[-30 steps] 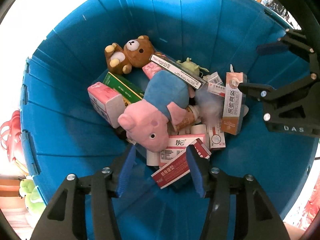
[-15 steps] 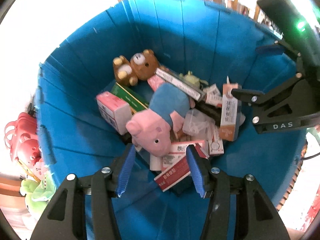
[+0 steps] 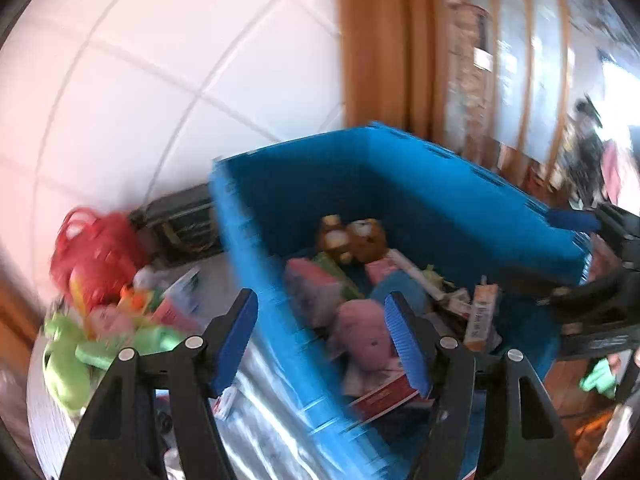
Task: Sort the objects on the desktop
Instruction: 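Move both grippers back from the crate toward the pile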
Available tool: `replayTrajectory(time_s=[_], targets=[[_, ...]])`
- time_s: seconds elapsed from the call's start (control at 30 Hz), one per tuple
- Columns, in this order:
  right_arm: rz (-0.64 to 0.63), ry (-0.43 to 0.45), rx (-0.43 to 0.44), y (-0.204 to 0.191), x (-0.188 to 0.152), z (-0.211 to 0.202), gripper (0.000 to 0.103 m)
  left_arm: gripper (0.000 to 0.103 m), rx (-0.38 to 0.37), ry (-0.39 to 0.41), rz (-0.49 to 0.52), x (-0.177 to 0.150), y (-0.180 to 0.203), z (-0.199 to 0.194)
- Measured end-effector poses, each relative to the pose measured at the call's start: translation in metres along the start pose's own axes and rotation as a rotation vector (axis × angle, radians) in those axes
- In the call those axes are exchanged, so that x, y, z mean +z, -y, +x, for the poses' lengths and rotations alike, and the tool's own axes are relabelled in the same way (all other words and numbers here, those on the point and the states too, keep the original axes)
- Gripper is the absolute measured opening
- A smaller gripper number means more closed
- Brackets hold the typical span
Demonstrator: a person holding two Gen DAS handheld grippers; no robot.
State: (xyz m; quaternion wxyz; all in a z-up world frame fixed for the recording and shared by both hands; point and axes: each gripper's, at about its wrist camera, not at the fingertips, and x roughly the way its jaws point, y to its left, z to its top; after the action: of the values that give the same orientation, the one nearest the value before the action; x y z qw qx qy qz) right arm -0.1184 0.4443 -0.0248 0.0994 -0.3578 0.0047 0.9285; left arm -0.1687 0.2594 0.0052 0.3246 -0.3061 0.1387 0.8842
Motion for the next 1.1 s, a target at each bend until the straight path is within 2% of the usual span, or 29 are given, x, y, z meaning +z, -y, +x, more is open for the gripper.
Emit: replayTrajectory(time_s=[0.1, 0.23, 0.3, 0.47, 0.6, 0.7, 0.8, 0.97, 1.1], targets=[[-0.008, 0.063, 0.068, -0.036, 0.01, -0.018, 0.103, 0.065, 0.082, 0.002, -0.062, -0.016, -0.049, -0.011], [-0.03, 0.11, 0.153, -0.092, 0.022, -0.028, 0.103, 0.066, 0.236, 0.014, -0.133, -0.044, -0.123, -0.028], [-0.034, 0.116, 0.198, -0.123, 0.029, -0.027, 0.103, 0.077, 0.285, 0.007, -0.172, -0.066, -0.169, -0.038], [-0.059, 0.117, 0.261, -0.208, 0.041, -0.01, 0.103, 0.077, 0.377, -0.025, -0.219, -0.12, -0.263, -0.052], [-0.036, 0.079, 0.277, -0.293, 0.045, 0.021, 0.103, 0.077, 0.331, -0.046, -0.222, -0.155, -0.349, -0.056], [0.035, 0.04, 0.268, -0.35, 0.048, 0.048, 0.103, 0.077, 0.379, -0.08, -0.212, -0.17, -0.412, -0.049], [0.107, -0.028, 0.269, -0.404, 0.058, 0.08, 0.103, 0.077, 0.364, -0.107, -0.189, -0.182, -0.463, -0.038], [0.179, -0.098, 0.272, -0.477, 0.058, 0.122, 0.103, 0.077, 0.314, -0.145, -0.17, -0.194, -0.515, -0.004], [0.247, -0.136, 0.222, -0.521, 0.058, 0.163, 0.103, 0.077, 0.241, -0.195, -0.176, -0.206, -0.529, 0.031]])
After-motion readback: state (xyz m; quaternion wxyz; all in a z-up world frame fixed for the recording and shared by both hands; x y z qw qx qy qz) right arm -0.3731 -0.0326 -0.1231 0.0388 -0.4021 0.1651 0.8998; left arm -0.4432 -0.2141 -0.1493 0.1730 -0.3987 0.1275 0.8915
